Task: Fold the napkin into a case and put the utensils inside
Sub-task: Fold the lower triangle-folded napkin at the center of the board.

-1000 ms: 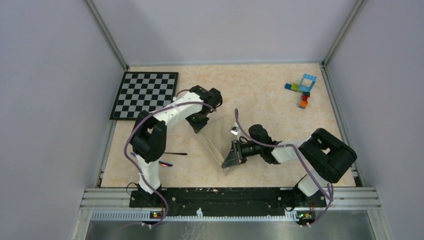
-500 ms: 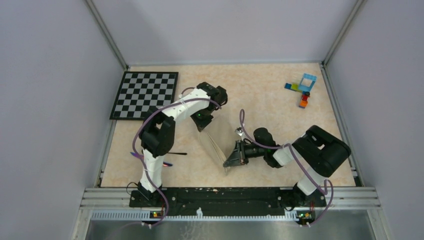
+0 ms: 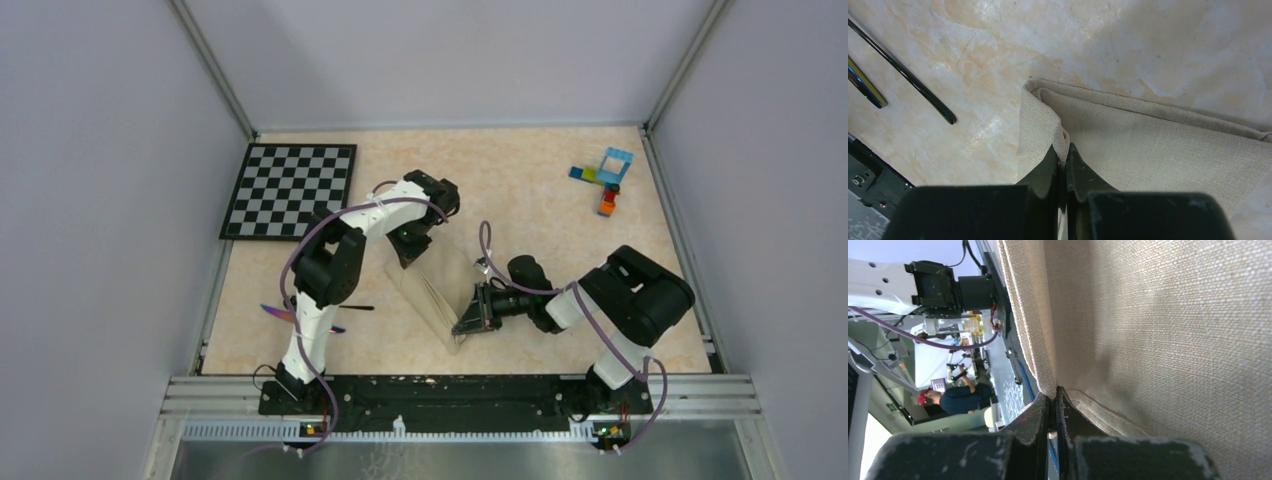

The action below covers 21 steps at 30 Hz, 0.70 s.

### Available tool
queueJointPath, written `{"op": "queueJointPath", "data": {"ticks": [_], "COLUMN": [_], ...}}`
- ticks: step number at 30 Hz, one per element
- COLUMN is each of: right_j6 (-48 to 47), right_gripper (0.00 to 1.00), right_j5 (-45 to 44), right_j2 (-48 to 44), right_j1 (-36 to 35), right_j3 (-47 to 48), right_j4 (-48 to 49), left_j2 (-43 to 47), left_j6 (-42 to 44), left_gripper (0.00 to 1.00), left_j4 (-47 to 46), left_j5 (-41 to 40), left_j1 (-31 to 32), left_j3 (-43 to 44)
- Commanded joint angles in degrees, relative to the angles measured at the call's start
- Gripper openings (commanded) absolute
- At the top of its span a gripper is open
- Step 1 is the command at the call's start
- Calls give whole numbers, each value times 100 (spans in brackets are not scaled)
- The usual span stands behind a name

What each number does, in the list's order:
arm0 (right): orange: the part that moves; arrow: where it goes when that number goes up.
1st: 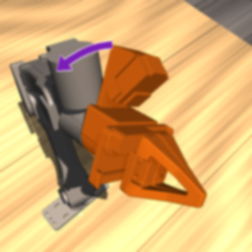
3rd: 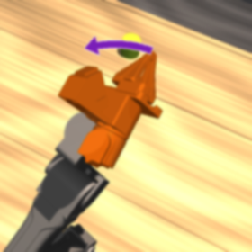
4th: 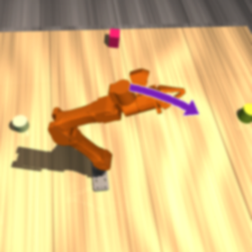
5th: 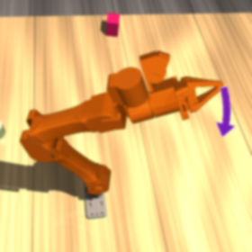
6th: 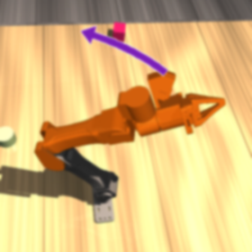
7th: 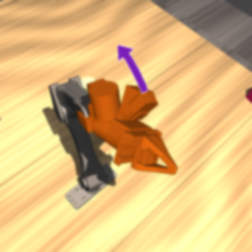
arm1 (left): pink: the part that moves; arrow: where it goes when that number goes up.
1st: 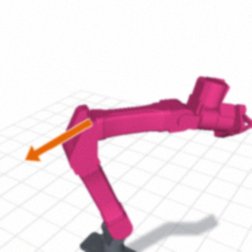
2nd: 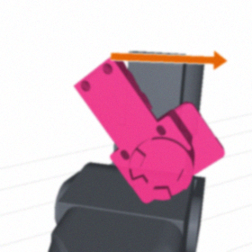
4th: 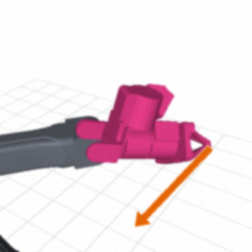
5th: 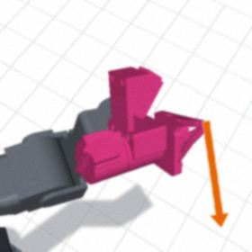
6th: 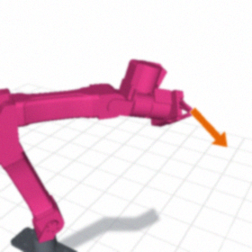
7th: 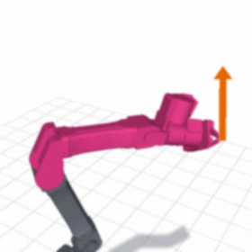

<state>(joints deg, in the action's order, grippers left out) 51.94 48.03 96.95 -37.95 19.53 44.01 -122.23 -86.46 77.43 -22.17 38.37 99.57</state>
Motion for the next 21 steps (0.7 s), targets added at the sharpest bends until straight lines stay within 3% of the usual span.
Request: {"op": "queueJointPath", "data": {"ticks": [1,14,21], "right_j6": [-550,-860,-1002], "right_gripper": [0,0,6], "right_j5": [174,-22,-121], "right_j2": [-49,-110,-125], "right_j1": [7,9,11], "right_j3": [113,364,479], "right_j4": [-741,-1254,-1433], "left_j2": [-106,-129,-156], "left_j6": [84,71,127], "left_gripper": [0,0,0], "left_j4": [-240,-421,-551], "left_j5": [-462,-470,-414], "left_j1": [-80,-161,-230], "left_j3": [195,-217,-356]}}
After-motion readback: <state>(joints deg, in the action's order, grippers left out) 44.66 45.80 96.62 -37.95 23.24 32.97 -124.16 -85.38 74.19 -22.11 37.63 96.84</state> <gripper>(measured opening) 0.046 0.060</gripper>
